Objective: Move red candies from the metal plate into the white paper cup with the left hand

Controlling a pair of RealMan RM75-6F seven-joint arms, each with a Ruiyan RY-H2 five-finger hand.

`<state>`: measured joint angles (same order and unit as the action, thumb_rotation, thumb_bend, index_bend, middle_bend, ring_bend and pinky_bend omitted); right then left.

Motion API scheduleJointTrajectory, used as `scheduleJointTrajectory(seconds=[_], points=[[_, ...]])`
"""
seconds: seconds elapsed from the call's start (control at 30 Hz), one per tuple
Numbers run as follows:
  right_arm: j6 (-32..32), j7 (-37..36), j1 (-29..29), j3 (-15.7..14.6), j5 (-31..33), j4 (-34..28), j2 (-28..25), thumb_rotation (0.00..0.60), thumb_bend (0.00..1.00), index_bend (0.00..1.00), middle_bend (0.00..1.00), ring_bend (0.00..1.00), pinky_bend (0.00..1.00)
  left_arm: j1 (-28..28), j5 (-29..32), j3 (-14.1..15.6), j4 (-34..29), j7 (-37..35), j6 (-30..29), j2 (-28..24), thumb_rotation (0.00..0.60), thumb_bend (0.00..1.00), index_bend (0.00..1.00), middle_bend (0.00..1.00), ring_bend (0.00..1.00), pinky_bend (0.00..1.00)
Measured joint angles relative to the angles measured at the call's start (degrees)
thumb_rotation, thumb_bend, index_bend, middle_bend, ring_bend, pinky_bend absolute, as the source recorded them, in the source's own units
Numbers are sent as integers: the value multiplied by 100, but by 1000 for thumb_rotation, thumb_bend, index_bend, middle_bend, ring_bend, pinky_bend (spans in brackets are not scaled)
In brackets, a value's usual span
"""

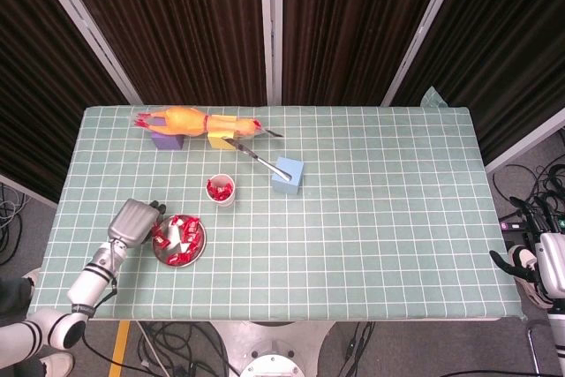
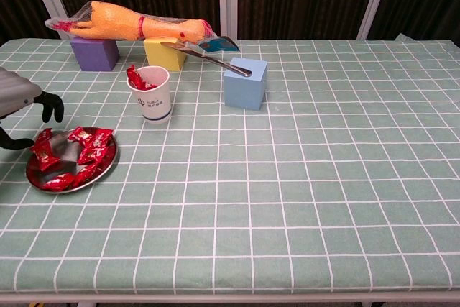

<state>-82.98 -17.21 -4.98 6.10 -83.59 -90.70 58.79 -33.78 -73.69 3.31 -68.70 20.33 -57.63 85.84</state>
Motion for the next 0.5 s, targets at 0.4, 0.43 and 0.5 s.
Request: scheduleJointTrajectory(seconds=[0.4,0.43,0.5], points=[[32,102,-9,8,50,-71,-10,600,118,119,180,46,362,-24,42,-145,250,-3,344,144,600,302,491,478,897,1000],[34,110,-12,10,52,-77,-10,600,118,119,180,46,362,-23,29,-154,263,-21,344,149,600,302,511,494,899,1000],[38,115,-12,11,58,-80,-11,600,117,119,180,46,362,-21,8,-171,326,-51,348,175,600,304,535,520,902,1000]])
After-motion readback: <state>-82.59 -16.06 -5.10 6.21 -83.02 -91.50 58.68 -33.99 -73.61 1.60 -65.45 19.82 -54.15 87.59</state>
